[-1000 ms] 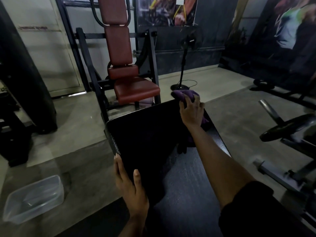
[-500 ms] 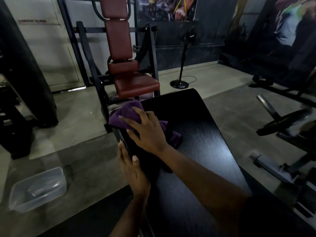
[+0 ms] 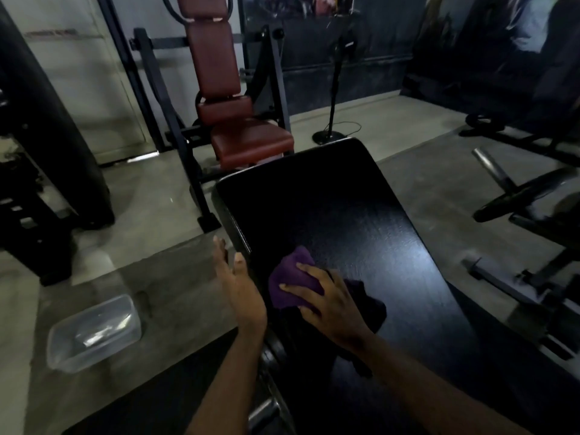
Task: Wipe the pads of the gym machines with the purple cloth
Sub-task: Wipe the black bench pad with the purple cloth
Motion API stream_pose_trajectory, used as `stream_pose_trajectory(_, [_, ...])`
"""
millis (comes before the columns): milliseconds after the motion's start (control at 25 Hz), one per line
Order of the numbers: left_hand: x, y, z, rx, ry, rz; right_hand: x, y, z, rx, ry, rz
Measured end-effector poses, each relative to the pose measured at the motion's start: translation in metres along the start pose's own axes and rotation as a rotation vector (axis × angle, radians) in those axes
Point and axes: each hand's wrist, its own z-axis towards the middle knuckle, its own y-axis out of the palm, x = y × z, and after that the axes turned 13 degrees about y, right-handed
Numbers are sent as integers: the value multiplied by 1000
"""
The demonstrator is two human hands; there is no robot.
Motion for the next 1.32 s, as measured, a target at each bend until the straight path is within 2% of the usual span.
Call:
stream_pose_trajectory(40, [5, -1, 6, -80, 70, 127, 5, -3, -4, 27, 49, 22])
stream_pose_trajectory(120, [17, 8, 20, -289, 326, 414, 15, -14, 12, 153, 205, 67])
stream_pose_trajectory(240, [17, 31, 45, -626, 686, 785, 31, -41, 80, 320, 458, 178])
stream_pose_trajectory(320, [7, 46, 61, -826, 828, 1064, 39, -54, 141, 380, 502, 159])
stream_pose_trajectory(400, [-4, 54, 70, -952, 895, 1272, 42, -46, 199, 381, 402, 41])
stream_pose_trajectory(520, [-10, 53, 70, -980, 915, 1358, 35, -14, 239, 177, 114, -144])
stream_pose_trajectory(560, [-12, 53, 69, -966, 930, 1365, 39, -9, 245, 124, 75, -150])
stream_pose_trajectory(720, [-13, 54, 71, -940, 962, 1404, 75, -18, 262, 115, 136, -118])
stream_pose_trajectory(920, [-10, 53, 70, -946, 962, 1404, 125, -30, 270, 92, 316, -133])
stream_pose_trajectory(1080, [-10, 53, 69, -949, 972, 1419, 165, -36, 270, 111, 583, -77])
stream_pose_trajectory(1200, [-11, 54, 68, -946, 959, 1442, 184, -33, 246, 183, 801, -14])
stream_pose_trajectory(1320, [-12, 54, 68, -948, 951, 1469, 191, -29, 199, 185, 943, 38])
